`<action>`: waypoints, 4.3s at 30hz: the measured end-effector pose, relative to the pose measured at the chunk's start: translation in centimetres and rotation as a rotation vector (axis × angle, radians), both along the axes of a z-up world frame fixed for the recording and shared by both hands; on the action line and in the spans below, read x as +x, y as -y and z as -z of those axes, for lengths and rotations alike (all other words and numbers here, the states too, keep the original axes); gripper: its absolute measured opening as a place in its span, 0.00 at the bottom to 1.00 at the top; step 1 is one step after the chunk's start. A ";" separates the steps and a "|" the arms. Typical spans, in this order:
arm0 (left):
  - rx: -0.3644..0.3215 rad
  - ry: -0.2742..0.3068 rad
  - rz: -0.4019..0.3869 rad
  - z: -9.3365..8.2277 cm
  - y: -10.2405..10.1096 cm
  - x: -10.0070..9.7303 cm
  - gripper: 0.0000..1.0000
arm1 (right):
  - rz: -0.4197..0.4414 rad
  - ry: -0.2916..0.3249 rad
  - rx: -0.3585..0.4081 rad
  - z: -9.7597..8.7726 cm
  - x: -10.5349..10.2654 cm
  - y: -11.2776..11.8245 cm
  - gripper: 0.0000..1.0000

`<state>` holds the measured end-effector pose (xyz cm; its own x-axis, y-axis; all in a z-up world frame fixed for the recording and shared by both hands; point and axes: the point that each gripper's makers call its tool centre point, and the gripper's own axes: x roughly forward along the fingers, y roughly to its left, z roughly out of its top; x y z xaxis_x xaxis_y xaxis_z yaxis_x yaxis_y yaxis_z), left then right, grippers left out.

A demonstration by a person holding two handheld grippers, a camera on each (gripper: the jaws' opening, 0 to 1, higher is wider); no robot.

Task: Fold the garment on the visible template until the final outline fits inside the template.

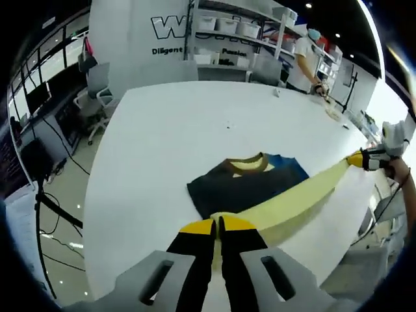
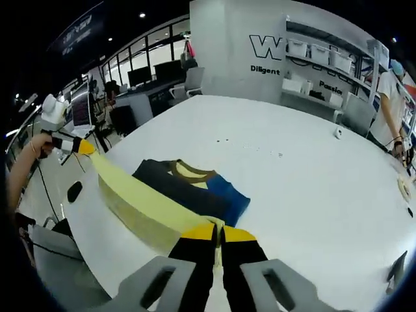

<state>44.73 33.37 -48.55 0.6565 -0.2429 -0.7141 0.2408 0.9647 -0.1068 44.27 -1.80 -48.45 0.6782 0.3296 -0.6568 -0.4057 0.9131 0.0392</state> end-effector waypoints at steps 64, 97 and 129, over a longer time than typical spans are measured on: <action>0.131 -0.002 0.073 11.3 0.1 13.4 0.15 | 0.027 -0.048 -0.120 11.6 14.6 0.7 0.15; 0.165 0.142 0.107 12.7 0.0 16.0 0.45 | 0.093 0.050 -0.104 12.3 15.7 0.8 0.36; 0.056 0.055 0.051 11.8 1.0 10.1 0.74 | 0.080 -0.094 0.057 13.2 10.4 -1.9 0.77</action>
<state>54.83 32.36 -60.37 0.6831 -0.2379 -0.6905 0.2938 0.9551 -0.0384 54.70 0.11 -61.67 0.6402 0.3153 -0.7005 -0.3238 0.9377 0.1262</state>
